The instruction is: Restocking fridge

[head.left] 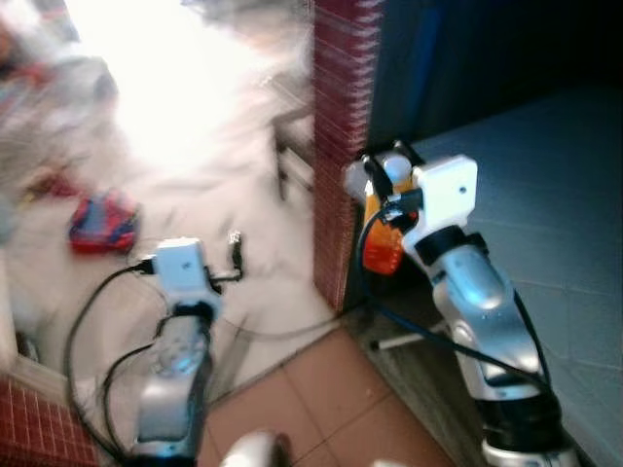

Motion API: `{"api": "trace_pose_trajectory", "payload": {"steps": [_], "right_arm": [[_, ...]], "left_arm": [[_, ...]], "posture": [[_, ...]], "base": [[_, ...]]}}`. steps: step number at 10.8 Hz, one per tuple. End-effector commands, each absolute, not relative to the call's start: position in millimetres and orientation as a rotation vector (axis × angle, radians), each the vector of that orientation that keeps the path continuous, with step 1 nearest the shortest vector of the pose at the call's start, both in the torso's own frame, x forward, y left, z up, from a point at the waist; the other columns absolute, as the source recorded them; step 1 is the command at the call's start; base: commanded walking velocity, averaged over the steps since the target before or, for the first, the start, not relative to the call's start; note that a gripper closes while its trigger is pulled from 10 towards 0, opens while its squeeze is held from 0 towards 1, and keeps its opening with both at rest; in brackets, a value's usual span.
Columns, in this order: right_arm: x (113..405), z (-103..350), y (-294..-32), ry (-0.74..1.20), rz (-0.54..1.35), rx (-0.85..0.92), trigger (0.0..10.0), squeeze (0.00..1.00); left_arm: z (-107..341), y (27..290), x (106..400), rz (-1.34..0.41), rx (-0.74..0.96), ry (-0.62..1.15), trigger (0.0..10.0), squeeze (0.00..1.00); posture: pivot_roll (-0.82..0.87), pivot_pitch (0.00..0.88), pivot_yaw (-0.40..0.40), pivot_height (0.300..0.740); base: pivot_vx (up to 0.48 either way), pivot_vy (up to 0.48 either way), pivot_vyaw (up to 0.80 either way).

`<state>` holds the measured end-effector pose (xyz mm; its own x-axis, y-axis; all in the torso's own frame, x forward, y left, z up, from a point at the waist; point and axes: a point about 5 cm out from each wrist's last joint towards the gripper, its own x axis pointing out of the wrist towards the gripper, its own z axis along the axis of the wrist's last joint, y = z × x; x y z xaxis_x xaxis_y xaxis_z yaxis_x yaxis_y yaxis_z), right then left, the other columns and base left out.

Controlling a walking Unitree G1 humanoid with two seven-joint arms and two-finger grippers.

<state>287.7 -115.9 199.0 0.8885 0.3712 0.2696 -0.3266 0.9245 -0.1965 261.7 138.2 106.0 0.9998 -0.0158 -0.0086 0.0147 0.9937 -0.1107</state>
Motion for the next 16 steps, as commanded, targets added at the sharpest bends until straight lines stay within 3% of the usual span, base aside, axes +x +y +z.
{"api": "trace_pose_trajectory", "payload": {"steps": [1, 5, 8, 13, 16], "right_arm": [[283.4, 209.5, -108.1, -0.363, 0.400, -0.129, 10.0, 0.00], [275.1, 183.1, -108.0, -0.265, 0.442, -0.097, 10.0, 0.00], [273.2, 155.4, -122.3, -0.164, 0.382, -0.048, 10.0, 0.00], [274.5, 139.9, -124.4, -0.105, 0.303, -0.124, 10.0, 0.00], [273.0, 139.4, -121.6, -0.096, 0.340, -0.089, 10.0, 0.00]], "left_arm": [[105.6, 145.4, 260.8, 0.001, -0.109, 0.021, 10.0, 0.00], [101.8, 147.4, 257.8, 0.003, -0.046, 0.030, 10.0, 0.00], [97.1, 144.8, 252.7, -0.011, -0.050, 0.062, 10.0, 0.00], [93.3, 142.8, 248.4, -0.031, -0.063, 0.086, 10.0, 0.00], [95.9, 143.1, 249.0, -0.023, -0.048, 0.073, 10.0, 0.00]], "posture": [[-0.01, 0.000, 0.024, 0.740], [-0.01, 0.000, 0.024, 0.740], [0.00, 0.020, 0.019, 0.740], [0.00, 0.030, 0.020, 0.740], [0.01, 0.027, 0.018, 0.740]], "base": [[0.000, 0.000, 0.80], [0.000, 0.000, 0.80], [0.000, 0.271, 0.00], [0.000, 0.480, 0.00], [0.000, 0.000, 0.00]]}}
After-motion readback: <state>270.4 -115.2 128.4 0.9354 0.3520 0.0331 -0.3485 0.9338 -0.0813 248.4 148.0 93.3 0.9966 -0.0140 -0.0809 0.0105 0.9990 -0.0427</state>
